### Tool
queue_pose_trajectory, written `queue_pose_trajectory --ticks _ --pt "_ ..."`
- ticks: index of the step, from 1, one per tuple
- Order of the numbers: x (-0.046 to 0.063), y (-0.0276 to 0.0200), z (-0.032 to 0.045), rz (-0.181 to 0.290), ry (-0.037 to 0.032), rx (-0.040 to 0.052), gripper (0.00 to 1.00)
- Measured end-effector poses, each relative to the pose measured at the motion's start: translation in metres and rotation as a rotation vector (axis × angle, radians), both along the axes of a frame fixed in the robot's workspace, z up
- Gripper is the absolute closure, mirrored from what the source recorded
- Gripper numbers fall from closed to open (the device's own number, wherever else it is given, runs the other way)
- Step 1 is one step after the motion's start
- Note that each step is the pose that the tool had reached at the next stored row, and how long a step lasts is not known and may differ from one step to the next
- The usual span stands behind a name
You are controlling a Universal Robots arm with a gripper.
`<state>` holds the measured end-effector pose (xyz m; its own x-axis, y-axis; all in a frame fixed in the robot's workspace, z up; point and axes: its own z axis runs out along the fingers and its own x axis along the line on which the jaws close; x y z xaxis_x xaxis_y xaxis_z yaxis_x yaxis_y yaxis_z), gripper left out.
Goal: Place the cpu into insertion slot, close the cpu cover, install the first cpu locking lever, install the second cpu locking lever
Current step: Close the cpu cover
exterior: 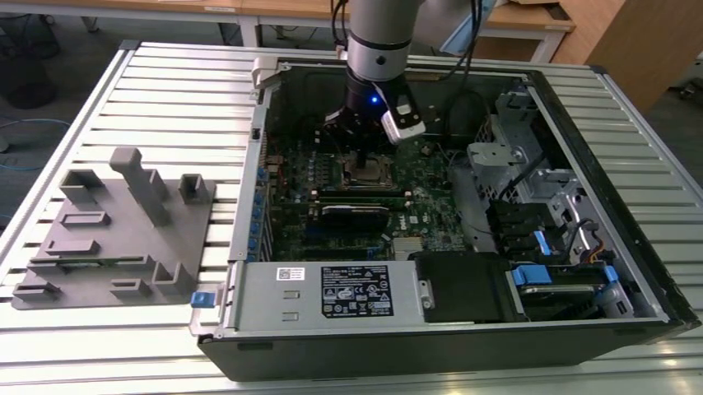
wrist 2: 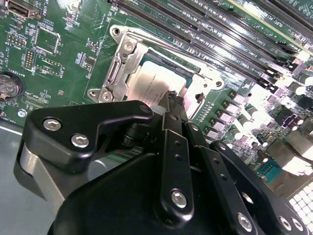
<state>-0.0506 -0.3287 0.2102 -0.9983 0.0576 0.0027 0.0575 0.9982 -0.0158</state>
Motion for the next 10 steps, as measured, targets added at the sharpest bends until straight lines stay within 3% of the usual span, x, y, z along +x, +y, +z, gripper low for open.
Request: queue_pose_trajectory --ticks 10 --pt "-0.0055 0.0 -0.0005 0.0 0.0 0.0 0.89"
